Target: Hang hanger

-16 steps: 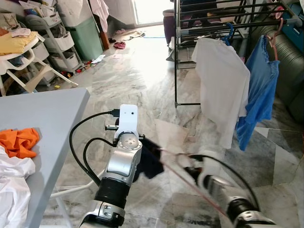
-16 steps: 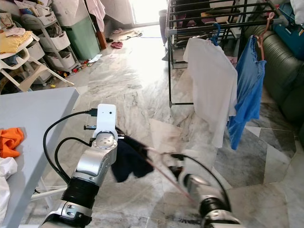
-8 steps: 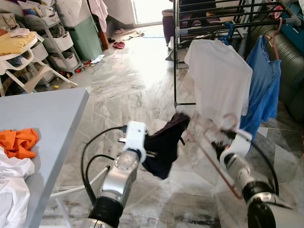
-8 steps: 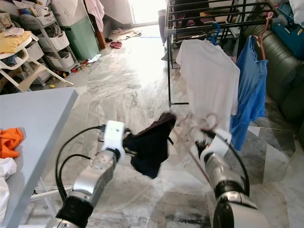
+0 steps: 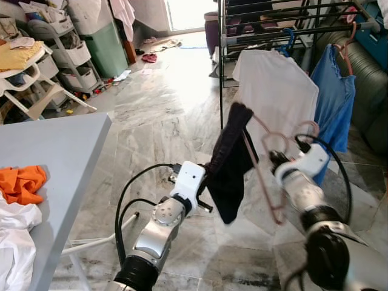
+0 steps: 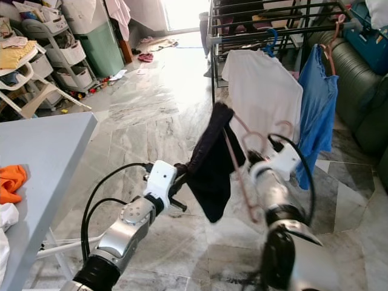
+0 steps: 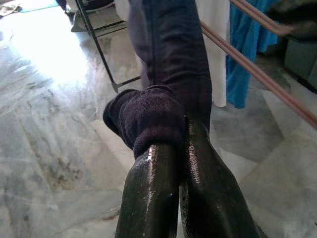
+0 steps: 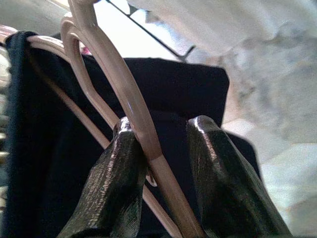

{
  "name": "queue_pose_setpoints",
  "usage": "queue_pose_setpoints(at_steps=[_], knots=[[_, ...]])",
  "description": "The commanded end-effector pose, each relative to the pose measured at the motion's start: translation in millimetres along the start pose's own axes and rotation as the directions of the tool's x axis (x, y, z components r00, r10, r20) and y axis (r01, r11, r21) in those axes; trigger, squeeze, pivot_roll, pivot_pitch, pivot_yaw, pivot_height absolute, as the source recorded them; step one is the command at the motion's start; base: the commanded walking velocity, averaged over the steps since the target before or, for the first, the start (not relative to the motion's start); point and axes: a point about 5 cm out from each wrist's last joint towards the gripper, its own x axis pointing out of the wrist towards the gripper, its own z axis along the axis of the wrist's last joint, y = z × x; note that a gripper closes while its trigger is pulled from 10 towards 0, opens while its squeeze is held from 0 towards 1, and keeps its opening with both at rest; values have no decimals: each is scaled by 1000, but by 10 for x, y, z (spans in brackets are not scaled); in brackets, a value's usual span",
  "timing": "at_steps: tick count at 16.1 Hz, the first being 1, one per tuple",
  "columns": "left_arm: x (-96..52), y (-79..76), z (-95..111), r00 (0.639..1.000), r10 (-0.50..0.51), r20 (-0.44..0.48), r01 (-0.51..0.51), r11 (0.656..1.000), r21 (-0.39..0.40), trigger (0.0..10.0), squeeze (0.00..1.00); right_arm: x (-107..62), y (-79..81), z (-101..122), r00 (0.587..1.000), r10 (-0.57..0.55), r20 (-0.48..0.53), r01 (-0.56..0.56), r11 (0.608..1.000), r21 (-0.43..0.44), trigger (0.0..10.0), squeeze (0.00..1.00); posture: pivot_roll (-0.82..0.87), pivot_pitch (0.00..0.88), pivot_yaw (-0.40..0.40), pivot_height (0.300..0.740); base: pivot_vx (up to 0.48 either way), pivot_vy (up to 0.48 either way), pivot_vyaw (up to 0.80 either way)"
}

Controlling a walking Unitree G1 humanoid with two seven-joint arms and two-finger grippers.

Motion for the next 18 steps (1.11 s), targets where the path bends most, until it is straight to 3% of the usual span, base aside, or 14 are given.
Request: queue_pose_setpoints(at_steps=[1,2,3,4,6,8,10,11,14,16,17,18], knots=[[-55,29,-205,997,-3,-83,3,1000,5,10000,0,10,371,386,982,107,154,-121,989,81,10000,0,-107,0,125,740,0,0,0],[-40,-2,-189,997,-14,-75,15,1000,12,10000,0,12,559,290,978,173,118,-179,983,39,10000,0,-108,0,124,740,0,0,0],[-22,13,-172,998,13,-65,-12,1000,17,10000,0,-7,775,117,964,259,55,-254,963,-91,10000,0,-110,0,121,740,0,0,0],[-16,30,-171,998,15,-66,-15,1000,11,10000,0,-18,768,155,965,235,119,-218,966,-135,10000,0,-108,0,119,740,0,0,0],[-32,107,-220,995,45,-95,-43,999,22,10000,0,-9,717,220,971,186,152,-189,982,6,10000,0,-103,0,112,740,0,0,0],[-84,180,-352,987,72,-147,-67,997,34,10000,0,-10,646,387,968,156,196,-171,983,62,10000,0,-104,0,109,740,0,0,0],[-99,214,-421,978,111,-178,-101,993,63,10000,0,-28,669,436,962,192,193,-191,981,-25,10000,0,-111,0,110,740,0,0,0],[-82,241,-394,976,144,-161,-131,987,91,10000,0,-23,663,338,969,206,133,-186,971,-150,10000,0,-112,0,108,740,0,0,0],[-44,354,-234,971,227,-76,-219,970,107,10000,0,-49,572,-74,962,240,-128,-271,887,-375,10000,0,-115,0,107,740,0,0,0],[-62,442,-250,962,263,-81,-249,958,145,10000,0,-63,370,-85,981,167,-103,-191,932,-307,10000,0,-115,0,105,740,0,0,0],[-76,483,-262,955,286,-81,-270,948,168,10000,0,-70,320,-108,980,157,-123,-190,924,-333,10000,0,-117,0,106,740,0,0,0],[-100,572,-260,940,334,-69,-314,927,206,10000,0,-107,192,-215,971,139,-196,-211,883,-418,10000,0,-123,0,106,740,0,0,0]])
